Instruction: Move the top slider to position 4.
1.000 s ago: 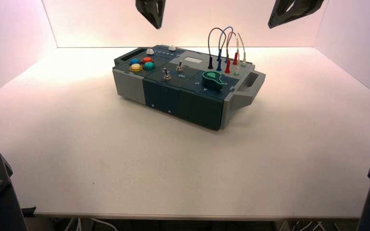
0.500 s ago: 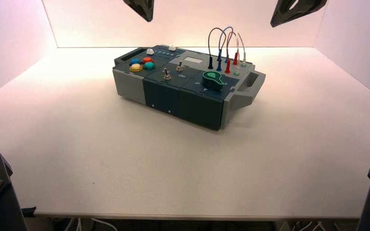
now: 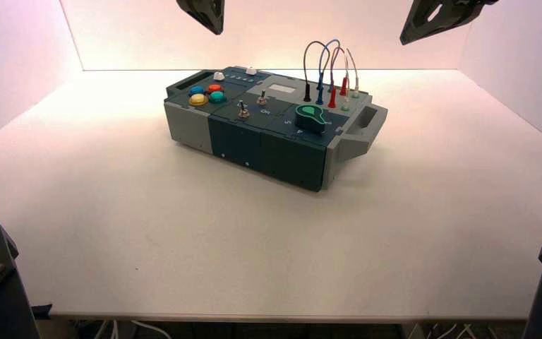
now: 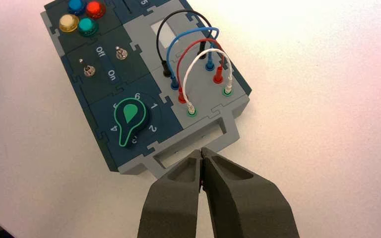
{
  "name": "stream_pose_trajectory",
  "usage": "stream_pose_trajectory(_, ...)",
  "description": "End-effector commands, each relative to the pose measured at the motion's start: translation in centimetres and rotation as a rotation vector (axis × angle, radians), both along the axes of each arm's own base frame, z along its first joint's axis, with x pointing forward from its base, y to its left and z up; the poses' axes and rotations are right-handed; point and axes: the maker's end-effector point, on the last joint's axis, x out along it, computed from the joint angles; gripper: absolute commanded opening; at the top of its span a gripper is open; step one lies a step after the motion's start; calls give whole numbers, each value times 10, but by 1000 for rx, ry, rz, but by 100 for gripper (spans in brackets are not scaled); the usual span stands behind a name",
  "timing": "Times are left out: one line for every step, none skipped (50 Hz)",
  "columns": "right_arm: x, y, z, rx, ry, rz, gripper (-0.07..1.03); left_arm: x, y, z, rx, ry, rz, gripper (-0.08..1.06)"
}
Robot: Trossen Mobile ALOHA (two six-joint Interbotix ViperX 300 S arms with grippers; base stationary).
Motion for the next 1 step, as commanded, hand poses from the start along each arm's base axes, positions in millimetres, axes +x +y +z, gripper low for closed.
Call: stream_pose_trajectory(3,0,10,7,-34,-2,-2,5,-3,25,-27,-62,-5,-3)
